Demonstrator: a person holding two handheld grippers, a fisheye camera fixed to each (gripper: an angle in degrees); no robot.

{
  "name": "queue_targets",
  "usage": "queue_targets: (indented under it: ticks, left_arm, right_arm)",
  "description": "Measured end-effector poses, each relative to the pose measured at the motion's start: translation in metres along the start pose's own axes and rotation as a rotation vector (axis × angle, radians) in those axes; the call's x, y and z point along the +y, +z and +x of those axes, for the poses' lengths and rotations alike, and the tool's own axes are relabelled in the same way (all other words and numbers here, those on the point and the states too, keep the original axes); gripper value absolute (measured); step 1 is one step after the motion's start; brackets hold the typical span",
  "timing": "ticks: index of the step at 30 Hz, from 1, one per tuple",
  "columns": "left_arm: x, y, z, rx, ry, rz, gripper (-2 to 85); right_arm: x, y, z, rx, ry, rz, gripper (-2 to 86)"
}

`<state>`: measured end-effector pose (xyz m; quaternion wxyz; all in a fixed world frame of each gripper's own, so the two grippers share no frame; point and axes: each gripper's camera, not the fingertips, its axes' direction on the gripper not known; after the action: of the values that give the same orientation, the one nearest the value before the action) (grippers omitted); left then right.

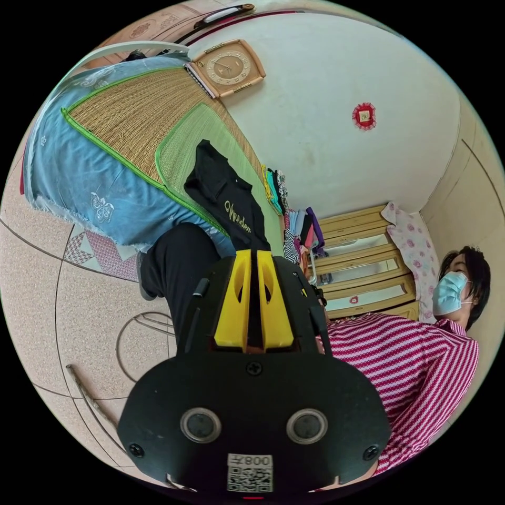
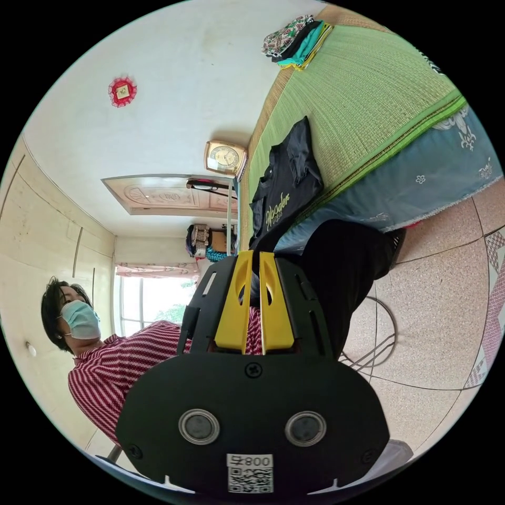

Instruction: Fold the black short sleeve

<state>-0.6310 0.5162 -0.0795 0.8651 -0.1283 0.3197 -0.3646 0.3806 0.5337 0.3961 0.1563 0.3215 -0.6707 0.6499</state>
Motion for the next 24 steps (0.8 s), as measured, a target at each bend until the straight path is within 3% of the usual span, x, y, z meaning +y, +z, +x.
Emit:
queue_targets:
  ticks: [24]
  left_arm:
    - [-0.010, 0.006, 0.012, 0.073, -0.007, 0.036, 1.9]
  right_arm:
    - [0.001, -0.018, 0.025, -0.016, 0.001, 0.040, 2.1]
